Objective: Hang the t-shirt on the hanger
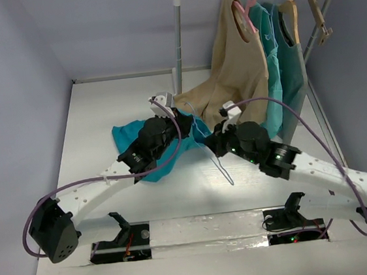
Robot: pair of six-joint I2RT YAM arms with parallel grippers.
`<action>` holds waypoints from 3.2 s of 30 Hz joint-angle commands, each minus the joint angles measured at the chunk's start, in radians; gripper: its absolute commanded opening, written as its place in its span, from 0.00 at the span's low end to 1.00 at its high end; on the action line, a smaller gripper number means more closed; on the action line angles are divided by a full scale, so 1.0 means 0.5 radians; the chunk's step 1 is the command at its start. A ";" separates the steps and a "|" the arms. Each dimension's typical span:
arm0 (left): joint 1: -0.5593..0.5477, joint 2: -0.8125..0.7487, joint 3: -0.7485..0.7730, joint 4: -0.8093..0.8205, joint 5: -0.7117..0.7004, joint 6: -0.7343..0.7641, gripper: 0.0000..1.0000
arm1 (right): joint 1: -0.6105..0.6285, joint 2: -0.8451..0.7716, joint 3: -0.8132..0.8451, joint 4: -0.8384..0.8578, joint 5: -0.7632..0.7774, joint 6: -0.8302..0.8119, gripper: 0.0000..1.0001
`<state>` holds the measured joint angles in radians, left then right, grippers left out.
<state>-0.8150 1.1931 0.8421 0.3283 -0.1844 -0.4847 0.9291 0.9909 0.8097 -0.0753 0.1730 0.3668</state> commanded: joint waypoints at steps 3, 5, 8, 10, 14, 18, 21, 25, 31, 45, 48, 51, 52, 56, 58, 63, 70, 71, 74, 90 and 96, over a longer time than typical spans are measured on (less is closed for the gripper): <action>-0.115 -0.171 0.012 0.022 0.065 -0.052 0.00 | -0.011 0.294 0.010 0.745 -0.024 -0.114 0.00; -0.116 -0.211 0.012 -0.015 0.077 -0.043 0.00 | -0.029 0.328 -0.002 0.957 -0.106 -0.111 0.00; -0.116 -0.287 0.022 -0.058 0.114 -0.031 0.00 | -0.030 0.350 -0.119 1.322 -0.153 -0.099 0.00; -0.116 -0.352 0.028 -0.089 0.130 -0.034 0.00 | -0.030 0.362 -0.214 1.570 -0.162 -0.074 0.00; -0.116 -0.429 0.055 -0.159 0.188 -0.019 0.00 | -0.048 0.423 -0.306 1.960 -0.107 -0.077 0.00; -0.116 -0.456 0.165 -0.270 0.255 0.040 0.00 | -0.048 0.466 -0.337 2.340 -0.098 -0.065 0.00; -0.116 -0.459 0.221 -0.313 0.243 0.076 0.15 | -0.048 0.473 -0.380 2.506 -0.012 -0.028 0.00; -0.116 -0.515 0.230 -0.304 0.102 0.092 0.58 | -0.048 0.418 -0.472 2.697 0.077 -0.003 0.00; -0.116 -0.499 0.325 -0.193 -0.100 -0.018 0.65 | -0.048 0.368 -0.564 2.712 0.133 -0.034 0.00; 0.443 -0.122 0.610 -0.046 -0.027 -0.338 0.66 | -0.048 0.310 -0.625 2.642 0.059 -0.037 0.00; 0.443 -0.079 0.620 0.061 0.062 -0.319 0.68 | -0.048 0.316 -0.613 2.611 0.041 -0.040 0.00; 0.443 -0.024 0.626 0.110 0.129 -0.319 0.68 | -0.048 0.325 -0.589 2.568 0.028 -0.065 0.00; 0.443 -0.003 0.635 0.089 0.136 -0.313 0.67 | -0.048 0.325 -0.585 2.556 0.025 -0.074 0.00; 0.443 0.077 0.660 0.104 0.200 -0.334 0.59 | -0.048 0.325 -0.552 2.519 0.010 -0.080 0.00; 0.443 0.102 0.651 0.123 0.258 -0.353 0.52 | -0.048 0.344 -0.540 2.513 0.016 -0.083 0.00; 0.443 0.081 0.470 0.258 0.338 -0.466 0.31 | -0.048 0.359 -0.481 2.476 0.056 -0.135 0.00; 0.256 0.062 0.381 0.319 0.360 -0.460 0.34 | -0.048 0.433 -0.365 2.427 0.080 -0.206 0.00; 0.256 0.062 0.374 0.322 0.360 -0.460 0.37 | -0.048 0.448 -0.358 2.433 0.074 -0.209 0.00; 0.237 0.062 0.353 0.356 0.424 -0.485 0.51 | -0.048 0.476 -0.346 2.442 0.053 -0.200 0.00; 0.237 0.080 0.193 0.675 0.157 -0.565 0.34 | -0.048 0.543 -0.297 2.329 -0.110 -0.267 0.00; 0.237 0.111 0.221 0.660 0.188 -0.555 0.00 | -0.048 0.565 -0.306 2.283 -0.110 -0.252 0.00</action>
<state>-0.6922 1.2533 0.9424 0.6014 -0.1047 -0.7792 0.9031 1.2716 0.6117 1.0164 0.1505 0.2520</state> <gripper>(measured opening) 0.044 0.038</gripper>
